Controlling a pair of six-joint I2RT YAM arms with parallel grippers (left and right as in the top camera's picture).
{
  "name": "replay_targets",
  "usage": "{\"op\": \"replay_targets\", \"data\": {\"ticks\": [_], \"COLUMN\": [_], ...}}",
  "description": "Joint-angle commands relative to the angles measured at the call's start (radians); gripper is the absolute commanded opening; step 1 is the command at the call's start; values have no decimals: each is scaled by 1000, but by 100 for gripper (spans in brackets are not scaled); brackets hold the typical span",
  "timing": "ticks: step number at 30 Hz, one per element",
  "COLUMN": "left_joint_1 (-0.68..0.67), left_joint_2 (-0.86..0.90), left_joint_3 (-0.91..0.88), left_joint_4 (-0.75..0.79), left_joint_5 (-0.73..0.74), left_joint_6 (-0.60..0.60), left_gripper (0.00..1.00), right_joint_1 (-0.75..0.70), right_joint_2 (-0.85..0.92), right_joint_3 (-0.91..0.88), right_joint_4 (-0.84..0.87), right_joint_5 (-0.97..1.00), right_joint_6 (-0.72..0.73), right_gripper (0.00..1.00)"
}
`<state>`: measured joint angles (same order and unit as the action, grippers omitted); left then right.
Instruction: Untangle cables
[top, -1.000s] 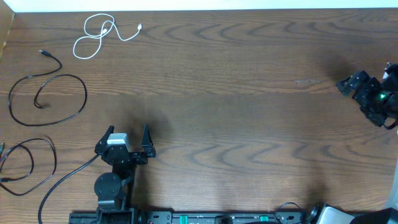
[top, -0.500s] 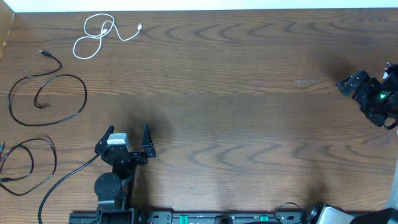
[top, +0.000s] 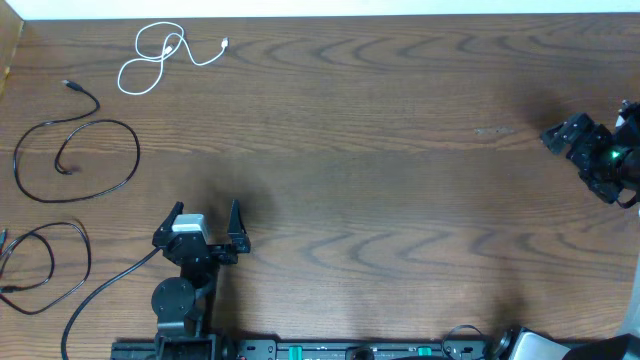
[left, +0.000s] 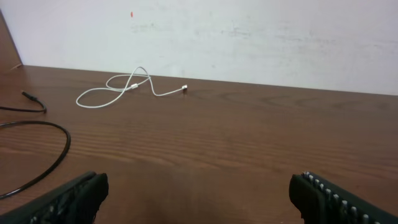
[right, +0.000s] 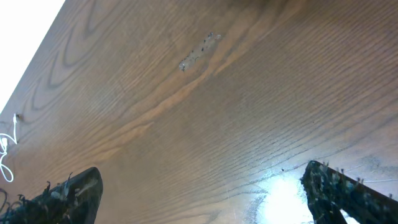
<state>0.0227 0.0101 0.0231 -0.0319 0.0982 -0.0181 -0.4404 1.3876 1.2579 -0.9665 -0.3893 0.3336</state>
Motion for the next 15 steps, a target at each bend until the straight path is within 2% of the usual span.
{"op": "replay_targets", "data": {"ticks": [1, 15], "left_joint_1": [4, 4], "left_joint_2": [-6, -6], "left_joint_3": [-19, -19], "left_joint_4": [-32, -31], "left_joint_5": [10, 10], "left_joint_6": [17, 17], "left_gripper": [99, 99], "right_joint_1": [3, 3], "right_joint_2": [-2, -4], "right_joint_3": [16, 16], "right_joint_4": [1, 1], "right_joint_5": [-6, 14], "right_joint_6": [10, 10], "right_gripper": [99, 99]}}
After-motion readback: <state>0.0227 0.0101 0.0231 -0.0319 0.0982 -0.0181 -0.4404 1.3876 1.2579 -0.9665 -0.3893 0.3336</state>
